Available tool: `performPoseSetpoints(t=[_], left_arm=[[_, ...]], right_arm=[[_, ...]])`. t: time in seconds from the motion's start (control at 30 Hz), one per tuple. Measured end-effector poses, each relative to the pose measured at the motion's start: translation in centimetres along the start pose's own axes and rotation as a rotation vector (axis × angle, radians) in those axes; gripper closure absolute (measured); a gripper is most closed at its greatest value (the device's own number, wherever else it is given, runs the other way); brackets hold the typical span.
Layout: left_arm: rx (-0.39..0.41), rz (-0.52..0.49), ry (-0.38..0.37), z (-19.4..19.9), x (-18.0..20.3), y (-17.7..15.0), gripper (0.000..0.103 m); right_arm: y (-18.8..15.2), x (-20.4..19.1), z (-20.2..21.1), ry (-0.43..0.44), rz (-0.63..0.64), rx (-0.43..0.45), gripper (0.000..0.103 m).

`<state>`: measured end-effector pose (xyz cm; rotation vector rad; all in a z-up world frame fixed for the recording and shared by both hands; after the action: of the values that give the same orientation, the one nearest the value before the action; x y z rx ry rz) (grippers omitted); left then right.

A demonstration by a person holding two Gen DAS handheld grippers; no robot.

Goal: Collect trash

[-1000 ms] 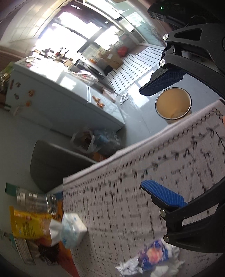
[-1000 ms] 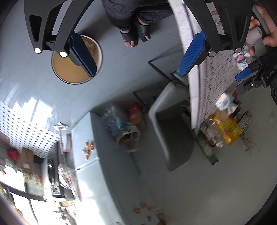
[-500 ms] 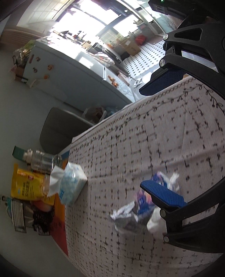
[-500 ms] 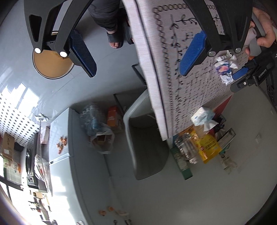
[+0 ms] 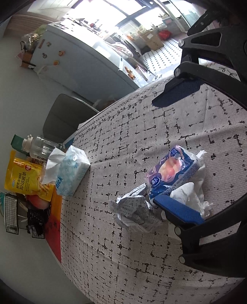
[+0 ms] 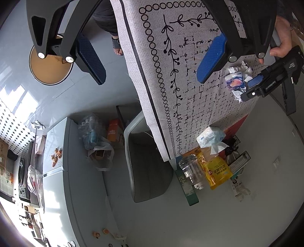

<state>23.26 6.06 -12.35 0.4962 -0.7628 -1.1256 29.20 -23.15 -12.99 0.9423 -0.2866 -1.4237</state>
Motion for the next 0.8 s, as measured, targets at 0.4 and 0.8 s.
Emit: performPoseSetpoints(t=[0.4, 0.8], left_arm=[[-0.037, 0.039, 0.024, -0.2, -1.9, -1.1, 0.101], [-0.006, 0.064, 0.001, 2.4, -4.4, -0.4, 0.087]], right_arm=[[0.4, -0.7, -0.3, -0.010, 0.021, -0.007, 0.009], [-0.9, -5.1, -2.4, 0.042, 0.080, -0.047, 0.009]])
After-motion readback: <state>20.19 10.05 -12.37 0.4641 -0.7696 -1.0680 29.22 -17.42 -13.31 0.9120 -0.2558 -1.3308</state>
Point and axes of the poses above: each gripper's, at about its wrist camera, not at the fingertips, and z roughly against the way its jaws point, x to its right, y to its top, the point moved 10 cm from there along -z, roughly the way its jaws point, and after that the axes turned 3 degrees about -z, right-handed, at the moved point
